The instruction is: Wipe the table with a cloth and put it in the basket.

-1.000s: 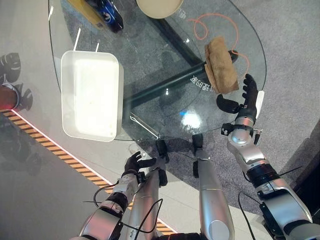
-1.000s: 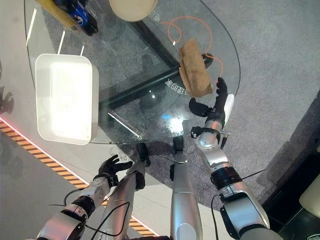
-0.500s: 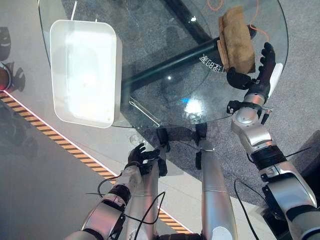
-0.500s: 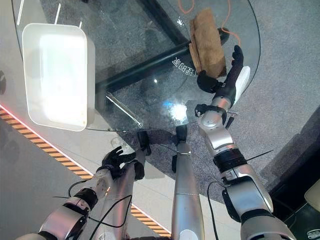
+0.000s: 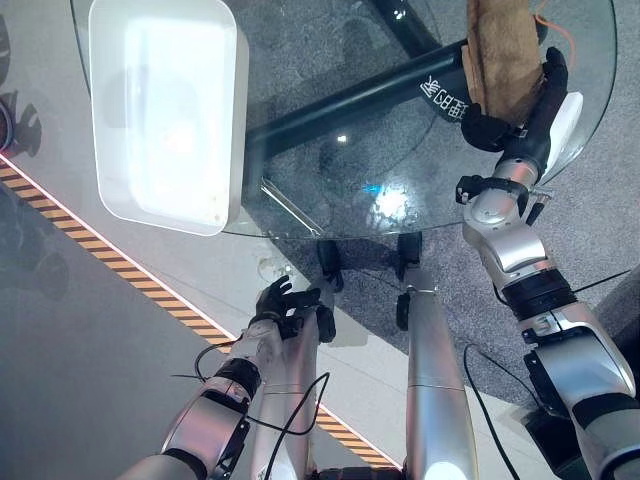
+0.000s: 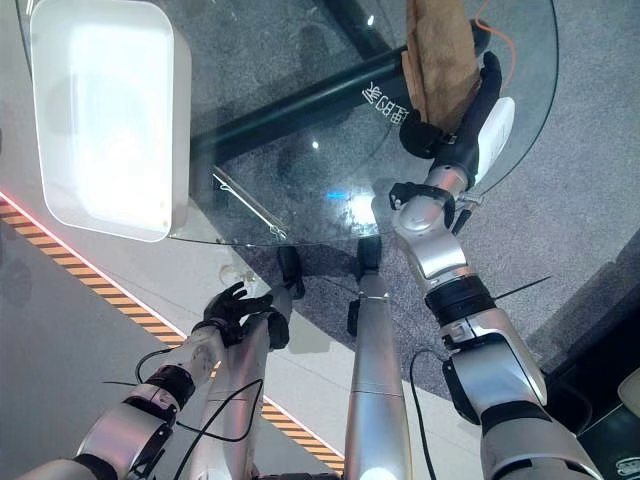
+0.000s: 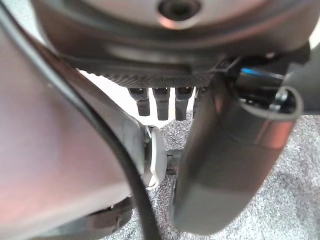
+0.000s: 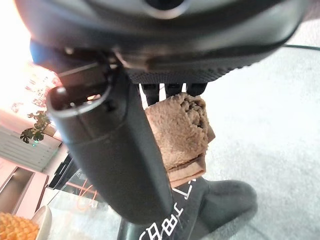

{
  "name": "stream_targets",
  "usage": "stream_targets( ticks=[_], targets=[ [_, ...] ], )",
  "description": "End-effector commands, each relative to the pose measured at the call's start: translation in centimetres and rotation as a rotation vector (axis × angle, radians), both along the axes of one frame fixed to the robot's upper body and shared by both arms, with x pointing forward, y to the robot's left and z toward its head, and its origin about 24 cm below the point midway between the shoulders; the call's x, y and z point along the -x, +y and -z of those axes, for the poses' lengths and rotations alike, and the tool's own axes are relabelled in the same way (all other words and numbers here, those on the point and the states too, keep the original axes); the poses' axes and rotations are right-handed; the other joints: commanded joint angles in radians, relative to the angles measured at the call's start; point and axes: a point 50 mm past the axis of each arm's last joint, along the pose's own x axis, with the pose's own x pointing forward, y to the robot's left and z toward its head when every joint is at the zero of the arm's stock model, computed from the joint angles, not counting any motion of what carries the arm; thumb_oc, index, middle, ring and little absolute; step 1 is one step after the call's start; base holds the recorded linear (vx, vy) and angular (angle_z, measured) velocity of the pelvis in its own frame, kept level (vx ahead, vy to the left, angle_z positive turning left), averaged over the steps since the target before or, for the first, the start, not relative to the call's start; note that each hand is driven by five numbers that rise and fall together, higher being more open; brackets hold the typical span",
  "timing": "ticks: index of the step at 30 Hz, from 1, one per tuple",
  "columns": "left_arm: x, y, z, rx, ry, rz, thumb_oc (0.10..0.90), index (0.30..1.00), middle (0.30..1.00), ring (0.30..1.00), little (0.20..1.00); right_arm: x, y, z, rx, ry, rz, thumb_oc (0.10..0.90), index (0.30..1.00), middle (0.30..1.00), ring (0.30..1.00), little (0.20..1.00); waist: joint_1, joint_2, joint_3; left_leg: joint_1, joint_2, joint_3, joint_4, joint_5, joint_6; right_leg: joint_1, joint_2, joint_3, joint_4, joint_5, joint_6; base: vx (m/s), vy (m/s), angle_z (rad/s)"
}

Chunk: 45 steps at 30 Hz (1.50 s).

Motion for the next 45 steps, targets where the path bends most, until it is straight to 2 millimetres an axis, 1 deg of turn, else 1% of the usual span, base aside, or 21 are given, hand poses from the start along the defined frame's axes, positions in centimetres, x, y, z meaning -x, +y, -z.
stream_targets(
  ticks=[1,3,6,10,15,19,22,23,24,25,26,30,37,45],
  targets=[
    [2.0,0.6,2.4,0.027,0.114,-0.033,0.800,0.900,0.900,0.900,0.900,0.6,-1.3,-3.0,0.049,-0.104,0.075,0.800,0.900,0.900,0.900,0.900,-0.027,0.047,-0.019,-0.055,0.010,-0.146,0.020,-0.031,-0.055,-0.058,-0.004,0.063,-0.007,-0.014,0.047,0.02,0.019,0.05],
    [1.8,0.8,2.2,0.025,0.112,-0.027,0.800,0.900,0.900,0.900,0.900,0.4,-1.4,-3.1,0.045,-0.100,0.101,0.800,0.900,0.900,0.900,0.900,-0.024,0.049,-0.019,-0.060,0.007,-0.147,0.020,-0.031,-0.055,-0.062,-0.001,0.066,-0.009,-0.012,0.049,0.01,0.000,0.04],
    [1.6,1.0,2.1,0.018,0.108,-0.017,0.800,0.900,0.900,0.900,0.900,0.2,-2.3,-3.5,0.029,-0.096,0.165,0.800,0.900,0.900,0.900,0.900,-0.016,0.052,-0.019,-0.071,0.001,-0.150,0.024,-0.029,-0.056,-0.069,0.004,0.070,-0.008,-0.008,0.052,0.01,-0.014,0.04],
    [1.3,1.3,1.8,0.010,0.105,-0.011,0.800,0.900,0.900,0.900,0.900,-0.1,-3.0,-4.2,0.027,-0.078,0.203,0.800,0.900,0.900,0.900,0.900,-0.010,0.052,-0.019,-0.076,-0.003,-0.152,0.025,-0.029,-0.057,-0.072,0.007,0.071,-0.010,-0.005,0.056,0.00,-0.005,0.02],
    [0.8,1.6,1.4,0.004,0.100,-0.004,0.800,0.900,0.900,0.900,0.900,-0.4,-3.6,-5.3,0.022,-0.069,0.224,0.800,0.900,0.900,0.900,0.900,-0.004,0.054,-0.019,-0.081,-0.008,-0.156,0.025,-0.032,-0.060,-0.078,0.012,0.076,-0.015,-0.001,0.062,0.00,0.000,0.00],
    [0.4,1.8,0.9,-0.002,0.101,-0.003,0.800,0.900,0.900,0.900,0.900,-0.6,-3.7,-5.8,-0.001,-0.040,0.231,0.800,0.900,0.900,0.900,0.900,0.001,0.053,-0.019,-0.083,-0.014,-0.162,0.022,-0.033,-0.059,-0.078,0.016,0.078,-0.021,0.000,0.065,0.00,0.000,0.00],
    [0.2,2.0,0.8,-0.005,0.097,-0.002,0.800,0.900,0.900,0.900,0.900,-0.9,-3.7,-6.0,0.006,-0.007,0.198,0.800,0.900,0.900,0.900,0.900,0.004,0.052,-0.019,-0.081,-0.018,-0.164,0.018,-0.033,-0.061,-0.074,0.018,0.078,-0.031,0.003,0.068,0.00,0.000,0.00],
    [0.1,2.1,0.6,-0.007,0.095,-0.002,0.800,0.900,0.900,0.900,0.900,-1.0,-3.5,-6.1,0.007,0.009,0.180,0.619,0.745,0.745,0.745,0.719,0.006,0.051,-0.019,-0.082,-0.018,-0.165,0.016,-0.033,-0.062,-0.074,0.019,0.077,-0.032,0.003,0.069,0.00,0.000,0.00],
    [0.0,2.2,0.6,-0.008,0.094,-0.002,0.800,0.900,0.900,0.900,0.900,-1.1,-3.5,-6.1,0.006,0.017,0.173,0.504,0.646,0.646,0.646,0.604,0.007,0.050,-0.019,-0.082,-0.018,-0.166,0.016,-0.033,-0.062,-0.075,0.019,0.078,-0.031,0.004,0.069,0.00,0.000,0.00],
    [-0.1,2.2,0.4,-0.010,0.092,-0.001,0.800,0.900,0.900,0.900,0.900,-1.3,-3.3,-6.0,0.005,0.037,0.153,0.438,0.589,0.589,0.589,0.538,0.008,0.050,-0.019,-0.084,-0.019,-0.167,0.015,-0.032,-0.062,-0.077,0.020,0.078,-0.032,0.004,0.069,0.01,-0.019,0.03],
    [-0.2,2.3,0.3,-0.011,0.090,0.000,0.800,0.900,0.900,0.900,0.900,-1.4,-3.1,-5.9,0.002,0.051,0.139,0.100,0.300,0.300,0.300,0.200,0.009,0.049,-0.019,-0.084,-0.020,-0.167,0.013,-0.032,-0.062,-0.076,0.021,0.078,-0.034,0.005,0.070,0.01,-0.025,0.06],
    [-0.7,2.8,-0.3,-0.022,0.080,-0.001,0.800,0.900,0.900,0.900,0.900,-1.8,-2.7,-5.6,-0.022,0.090,0.093,0.100,0.300,0.300,0.300,0.200,0.012,0.043,-0.019,-0.087,-0.020,-0.169,0.011,-0.035,-0.064,-0.077,0.021,0.077,-0.044,0.007,0.072,0.01,-0.031,0.06],
    [-0.9,3.1,-0.6,-0.021,0.072,-0.001,0.800,0.900,0.900,0.900,0.900,-1.9,-2.7,-5.3,-0.029,0.107,0.066,0.100,0.300,0.300,0.300,0.200,0.014,0.044,-0.019,-0.087,-0.026,-0.174,0.006,-0.038,-0.065,-0.078,0.025,0.082,-0.054,0.010,0.076,0.00,0.000,0.00],
    [-1.2,3.0,-1.1,-0.008,0.065,-0.007,0.800,0.900,0.900,0.900,0.900,-1.7,-2.1,-6.3,-0.005,0.044,0.057,0.100,0.300,0.300,0.300,0.200,0.011,0.048,-0.019,-0.083,-0.036,-0.177,-0.004,-0.039,-0.065,-0.073,0.034,0.089,-0.074,0.012,0.079,0.00,0.008,0.01]
  ],
)
